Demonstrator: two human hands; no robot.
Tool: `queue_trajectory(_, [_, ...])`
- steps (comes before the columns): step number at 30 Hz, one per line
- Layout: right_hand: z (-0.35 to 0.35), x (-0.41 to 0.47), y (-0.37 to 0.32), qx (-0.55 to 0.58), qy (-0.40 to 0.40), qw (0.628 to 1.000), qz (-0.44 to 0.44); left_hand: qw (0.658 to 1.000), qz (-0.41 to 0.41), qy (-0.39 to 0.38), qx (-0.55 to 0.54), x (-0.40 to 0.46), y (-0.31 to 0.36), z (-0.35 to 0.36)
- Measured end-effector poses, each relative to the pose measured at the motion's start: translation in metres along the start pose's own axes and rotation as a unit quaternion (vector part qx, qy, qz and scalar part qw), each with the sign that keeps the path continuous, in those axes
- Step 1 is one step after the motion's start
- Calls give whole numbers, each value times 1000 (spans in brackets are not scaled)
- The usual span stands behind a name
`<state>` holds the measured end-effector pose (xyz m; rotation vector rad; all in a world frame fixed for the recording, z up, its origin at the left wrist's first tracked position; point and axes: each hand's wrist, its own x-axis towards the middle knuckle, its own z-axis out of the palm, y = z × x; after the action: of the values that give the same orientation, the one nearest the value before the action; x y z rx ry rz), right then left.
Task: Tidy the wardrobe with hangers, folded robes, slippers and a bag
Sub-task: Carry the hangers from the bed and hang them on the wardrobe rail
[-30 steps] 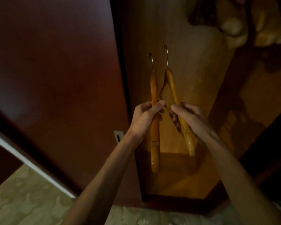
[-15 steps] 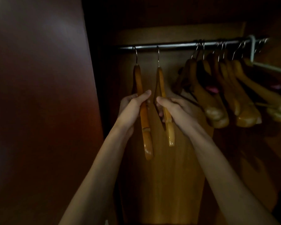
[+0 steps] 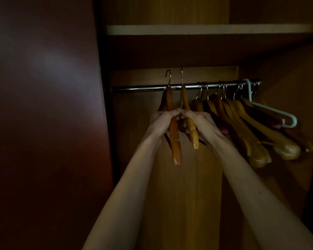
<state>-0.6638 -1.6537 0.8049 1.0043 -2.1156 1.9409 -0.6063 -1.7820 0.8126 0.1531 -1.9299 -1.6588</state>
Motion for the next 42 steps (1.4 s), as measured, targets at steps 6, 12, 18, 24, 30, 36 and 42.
queue_trajectory(6, [-3, 18, 3, -4, 13, 999, 32, 1000, -17, -18, -2, 23, 3, 11])
queue_trajectory(12, [-7, 24, 15, -2, -3, 998, 55, 998, -45, -40, -1, 45, -6, 21])
queue_trajectory(18, [-4, 30, 30, -13, 11, 997, 78, 993, -77, -88, 8, 63, -9, 35])
queue_trajectory(24, [-9, 26, 41, -21, 5, 996, 88, 993, -75, -87, 9, 64, -23, 40])
queue_trajectory(30, [-8, 15, 49, -19, 9, 996, 87, 995, -62, -74, 19, 55, -35, 46])
queue_trajectory(36, [-7, -23, 76, 34, 48, 993, 100, 998, -55, 6, -3, 29, -53, 47])
queue_trajectory(42, [-5, -80, 153, 11, 38, 981, 189, 990, -54, 129, -29, -13, -137, 53])
